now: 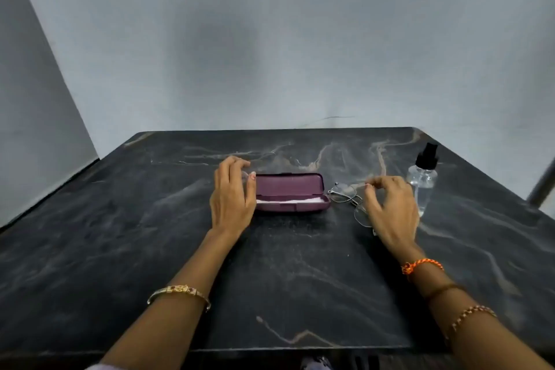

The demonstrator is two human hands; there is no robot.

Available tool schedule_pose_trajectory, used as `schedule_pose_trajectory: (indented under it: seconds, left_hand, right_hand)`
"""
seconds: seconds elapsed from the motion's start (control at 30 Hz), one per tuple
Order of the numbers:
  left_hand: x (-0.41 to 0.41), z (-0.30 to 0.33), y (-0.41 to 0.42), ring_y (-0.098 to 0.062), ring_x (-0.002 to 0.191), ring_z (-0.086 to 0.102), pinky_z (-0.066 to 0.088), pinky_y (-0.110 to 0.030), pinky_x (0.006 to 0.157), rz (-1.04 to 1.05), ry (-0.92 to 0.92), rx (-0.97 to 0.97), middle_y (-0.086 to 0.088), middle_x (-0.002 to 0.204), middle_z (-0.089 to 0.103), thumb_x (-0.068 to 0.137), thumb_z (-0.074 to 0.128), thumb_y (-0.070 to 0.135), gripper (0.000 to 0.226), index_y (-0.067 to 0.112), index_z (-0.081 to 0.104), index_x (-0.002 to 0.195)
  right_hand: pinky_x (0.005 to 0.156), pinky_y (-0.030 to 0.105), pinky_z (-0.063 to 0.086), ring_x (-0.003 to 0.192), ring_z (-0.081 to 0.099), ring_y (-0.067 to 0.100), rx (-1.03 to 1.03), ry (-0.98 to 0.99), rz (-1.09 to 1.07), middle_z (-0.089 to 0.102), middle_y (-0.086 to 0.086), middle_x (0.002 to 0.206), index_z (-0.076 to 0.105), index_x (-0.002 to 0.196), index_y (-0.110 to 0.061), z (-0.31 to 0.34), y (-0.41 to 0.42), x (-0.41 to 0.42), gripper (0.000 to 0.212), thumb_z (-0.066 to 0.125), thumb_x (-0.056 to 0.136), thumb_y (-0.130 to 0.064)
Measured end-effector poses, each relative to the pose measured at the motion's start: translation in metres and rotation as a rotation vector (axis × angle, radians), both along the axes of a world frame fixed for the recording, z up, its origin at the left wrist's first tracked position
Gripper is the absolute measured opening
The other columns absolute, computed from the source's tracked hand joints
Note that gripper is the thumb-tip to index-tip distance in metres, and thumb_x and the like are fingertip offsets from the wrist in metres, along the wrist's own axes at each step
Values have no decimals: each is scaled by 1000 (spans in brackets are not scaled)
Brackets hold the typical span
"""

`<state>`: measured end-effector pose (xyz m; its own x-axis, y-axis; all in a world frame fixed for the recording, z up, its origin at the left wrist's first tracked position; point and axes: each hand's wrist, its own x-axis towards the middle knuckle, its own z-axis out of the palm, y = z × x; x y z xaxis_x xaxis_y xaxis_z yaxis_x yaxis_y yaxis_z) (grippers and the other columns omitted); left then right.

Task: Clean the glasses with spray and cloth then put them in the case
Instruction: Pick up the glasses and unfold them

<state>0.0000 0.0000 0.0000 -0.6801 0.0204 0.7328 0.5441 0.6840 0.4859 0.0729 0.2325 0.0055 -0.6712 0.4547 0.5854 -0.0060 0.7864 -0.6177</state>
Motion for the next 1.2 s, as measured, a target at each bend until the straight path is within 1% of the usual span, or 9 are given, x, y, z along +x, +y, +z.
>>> schedule_pose_trajectory:
  seconds: [0.17,0.4,0.53,0.63,0.7,0.8,0.97,1.13,1.2]
  left_hand:
    - [-2,1,1,-19,92,46,40,-27,60,-23,79,-57,-15,106,54,87,51,11,16,5,53,102]
    - [-1,-3,-2,-15,90,47,35,-27,61,-47,61,-20,-9,97,58,90,48,13,12,7,56,96]
    - [1,-1,-2,-18,92,49,33,-23,66,-54,42,63,-9,99,58,89,49,12,12,7,57,97]
    - [5,-1,0,-21,91,50,37,-27,64,-95,72,71,-9,97,58,88,50,10,11,7,57,96]
    - [7,0,2,-23,91,51,43,-32,63,-116,83,59,-11,98,58,88,51,10,11,6,57,97]
    - [7,2,3,-20,89,49,40,-29,63,-109,101,65,-12,99,58,87,51,9,13,4,56,98]
    - [5,2,0,-17,88,47,36,-26,66,-85,86,71,-13,99,58,88,51,11,14,4,56,98]
    - [3,1,-2,-20,89,50,36,-27,67,-100,67,50,-12,100,57,89,50,13,14,6,55,100]
    - [3,2,-1,-16,88,47,35,-27,67,-119,70,41,-10,99,58,89,50,14,16,8,54,103]
  right_hand:
    - [66,29,33,79,50,20,-39,47,-127,57,5,91,64,84,-8,-4,2,5,22,50,88,-23]
    - [53,31,31,56,43,32,-229,-70,-198,40,8,47,44,47,-4,-5,6,12,36,47,78,-22]
    - [66,39,47,72,58,42,-321,-142,-137,64,31,70,64,65,8,-3,12,16,40,48,78,-25]
    - [73,41,50,64,56,28,-448,-154,-65,69,17,71,66,54,-10,-4,17,19,36,45,78,-28]
    - [62,33,51,54,52,18,-532,-157,-38,69,9,69,63,52,-14,-3,21,19,33,45,76,-25]
    - [48,19,42,47,48,14,-521,-218,4,61,2,59,68,58,-11,-2,23,21,26,51,74,-22]
    - [70,33,44,61,51,17,-543,-277,174,65,11,75,67,58,-15,-1,28,26,20,61,77,-18]
    - [63,22,41,55,49,15,-545,-227,234,60,4,64,65,63,-17,-2,26,23,25,56,86,-14]
    - [64,26,44,54,49,15,-510,-187,184,56,4,58,68,69,-11,-2,24,22,25,53,88,-15]
